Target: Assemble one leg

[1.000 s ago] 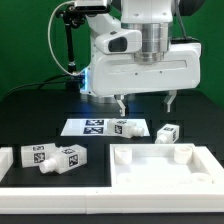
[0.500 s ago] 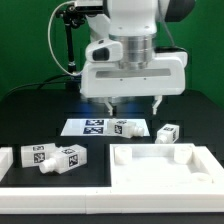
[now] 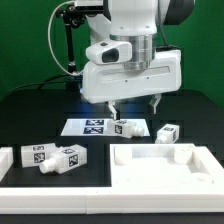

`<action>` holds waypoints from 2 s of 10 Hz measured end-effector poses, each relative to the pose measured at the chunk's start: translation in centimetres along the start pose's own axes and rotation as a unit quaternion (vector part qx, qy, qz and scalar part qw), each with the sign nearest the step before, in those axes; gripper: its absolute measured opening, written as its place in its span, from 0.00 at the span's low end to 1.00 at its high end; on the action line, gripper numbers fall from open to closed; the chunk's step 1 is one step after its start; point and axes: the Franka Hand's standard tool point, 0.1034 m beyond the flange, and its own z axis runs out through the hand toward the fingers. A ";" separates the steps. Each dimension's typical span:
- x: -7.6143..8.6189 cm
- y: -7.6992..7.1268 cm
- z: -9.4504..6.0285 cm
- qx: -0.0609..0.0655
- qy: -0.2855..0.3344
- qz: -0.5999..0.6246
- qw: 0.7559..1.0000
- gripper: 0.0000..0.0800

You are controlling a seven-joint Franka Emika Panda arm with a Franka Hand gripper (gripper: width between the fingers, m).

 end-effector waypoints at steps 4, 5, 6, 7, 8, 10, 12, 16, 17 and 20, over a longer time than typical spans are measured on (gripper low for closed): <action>-0.3 -0.7 1.0 -0.003 0.003 -0.012 1.000 0.81; -1.6 -1.2 1.6 -0.002 -0.005 -0.032 0.999 0.81; -3.2 -1.6 1.9 -0.007 -0.007 -0.065 0.998 0.81; -4.5 -2.0 2.5 -0.017 0.002 -0.105 0.994 0.81; -5.2 -2.6 3.1 -0.025 0.009 -0.135 0.991 0.81; -6.2 -2.2 5.1 -0.024 -0.001 -0.148 0.989 0.81; -6.6 -2.2 6.2 -0.022 -0.008 -0.152 0.988 0.81; -6.6 -1.5 6.3 -0.022 -0.008 -0.156 0.987 0.64; -6.6 -1.5 6.3 -0.022 -0.008 -0.156 0.987 0.47; -6.6 -1.5 6.3 -0.022 -0.009 -0.156 0.987 0.36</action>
Offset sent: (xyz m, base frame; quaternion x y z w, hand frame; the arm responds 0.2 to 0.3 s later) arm -0.0145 0.0240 -0.0250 -0.0156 0.0316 -0.0803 0.9962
